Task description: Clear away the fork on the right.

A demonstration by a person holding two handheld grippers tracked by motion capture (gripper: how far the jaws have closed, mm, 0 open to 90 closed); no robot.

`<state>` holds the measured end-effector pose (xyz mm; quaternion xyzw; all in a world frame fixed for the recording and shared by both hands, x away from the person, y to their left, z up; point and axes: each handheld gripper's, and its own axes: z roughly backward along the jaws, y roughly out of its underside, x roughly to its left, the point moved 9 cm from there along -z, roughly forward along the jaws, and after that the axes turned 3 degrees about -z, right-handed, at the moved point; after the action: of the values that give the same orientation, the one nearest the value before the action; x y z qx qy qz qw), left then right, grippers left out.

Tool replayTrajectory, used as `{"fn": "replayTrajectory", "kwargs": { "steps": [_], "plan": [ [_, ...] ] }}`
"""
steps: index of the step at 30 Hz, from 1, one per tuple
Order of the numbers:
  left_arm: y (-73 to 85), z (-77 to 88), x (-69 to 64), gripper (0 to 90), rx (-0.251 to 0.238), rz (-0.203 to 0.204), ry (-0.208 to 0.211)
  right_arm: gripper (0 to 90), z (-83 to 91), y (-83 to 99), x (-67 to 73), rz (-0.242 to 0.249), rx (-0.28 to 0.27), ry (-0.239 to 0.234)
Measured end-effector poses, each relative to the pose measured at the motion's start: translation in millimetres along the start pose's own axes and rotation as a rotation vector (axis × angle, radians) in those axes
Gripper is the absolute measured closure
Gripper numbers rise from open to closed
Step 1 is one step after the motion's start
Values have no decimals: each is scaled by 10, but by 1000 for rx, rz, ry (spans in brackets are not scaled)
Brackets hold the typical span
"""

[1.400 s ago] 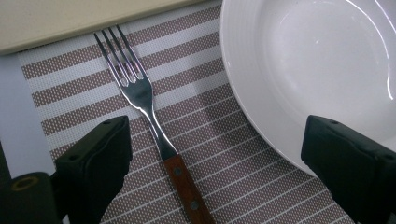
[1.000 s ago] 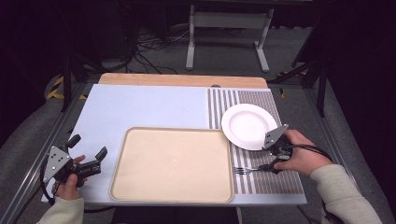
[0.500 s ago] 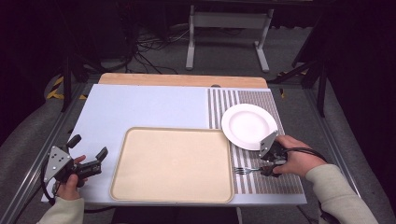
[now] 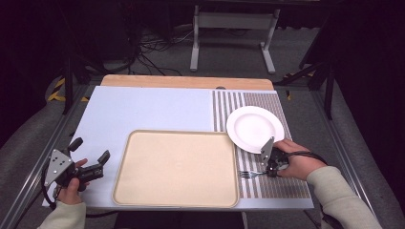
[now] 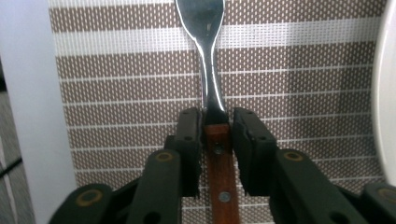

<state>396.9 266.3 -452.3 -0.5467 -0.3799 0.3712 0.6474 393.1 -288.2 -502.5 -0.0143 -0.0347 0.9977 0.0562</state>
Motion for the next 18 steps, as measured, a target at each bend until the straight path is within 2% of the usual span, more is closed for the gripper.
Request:
{"fn": "replayTrajectory", "kwargs": {
  "steps": [3, 5, 11, 18],
  "plan": [
    [-2, 1, -3, 4, 0, 0, 4, 767, -1, -7, 1, 19, 15, -6],
    [-2, 2, -2, 4, -1, 0, 4, 774, -1, -11, -7, 51, 25, -2],
    [-1, 2, -1, 4, -1, -1, 5, 779, -4, -15, 5, 66, 43, -5],
    [-2, 2, -6, 4, -1, 0, 8, 779, -5, -16, 4, 65, 33, -8]
  ]
}}
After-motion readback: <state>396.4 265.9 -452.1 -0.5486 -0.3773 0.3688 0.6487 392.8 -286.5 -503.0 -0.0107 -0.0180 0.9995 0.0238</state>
